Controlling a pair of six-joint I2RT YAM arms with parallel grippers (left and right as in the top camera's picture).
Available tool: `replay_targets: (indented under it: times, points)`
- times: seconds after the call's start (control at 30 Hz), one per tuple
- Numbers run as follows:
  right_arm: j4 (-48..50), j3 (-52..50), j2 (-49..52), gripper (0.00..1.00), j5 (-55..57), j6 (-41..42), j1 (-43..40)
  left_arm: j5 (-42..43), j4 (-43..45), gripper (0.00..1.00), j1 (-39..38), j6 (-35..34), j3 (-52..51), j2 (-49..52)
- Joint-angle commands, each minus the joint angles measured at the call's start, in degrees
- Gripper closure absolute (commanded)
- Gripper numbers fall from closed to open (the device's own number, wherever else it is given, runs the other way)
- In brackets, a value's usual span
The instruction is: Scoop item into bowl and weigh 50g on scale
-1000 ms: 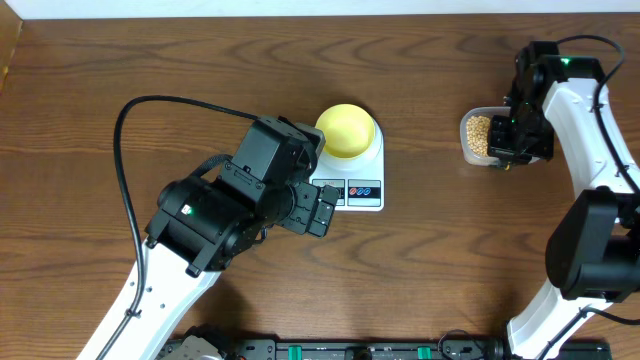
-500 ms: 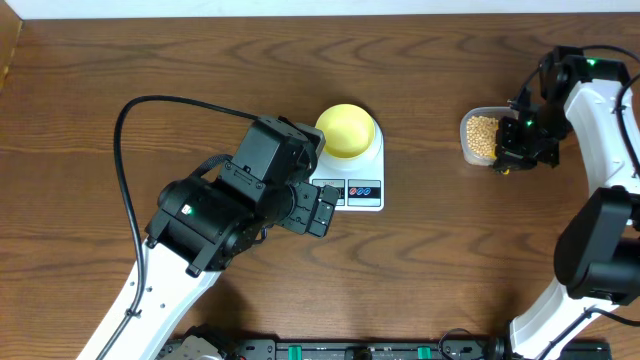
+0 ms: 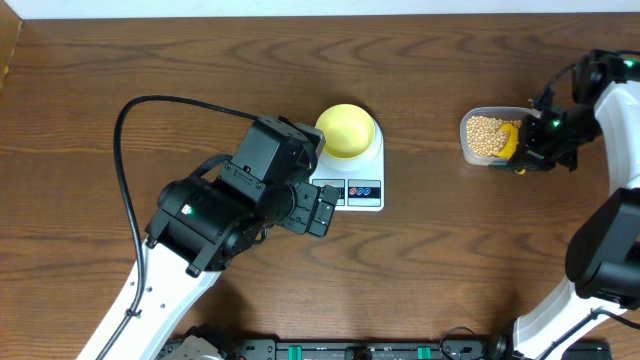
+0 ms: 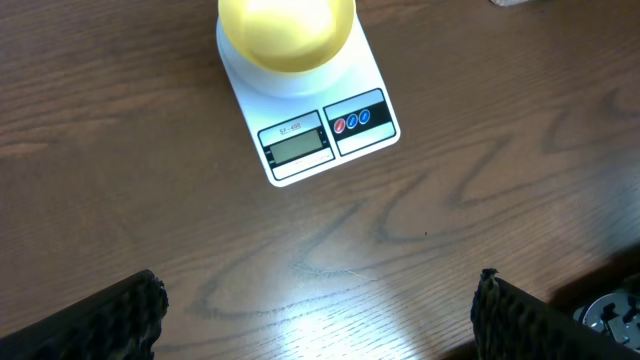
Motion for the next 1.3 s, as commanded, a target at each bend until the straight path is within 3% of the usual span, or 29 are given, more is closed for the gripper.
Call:
replay_targets:
  times: [0.0, 1.27]
  points:
    - [-0.5, 1.1, 0.5, 0.99, -2.3, -2.7, -2.0, 0.5, -0.3, 0.00, 0.2, 0.3, 1.0, 0.0]
    - [1.9, 1.1, 0.5, 0.99, -8.2, -0.1, -3.4, 0.5, -0.4, 0.00, 0.2, 0.3, 1.0, 0.0]
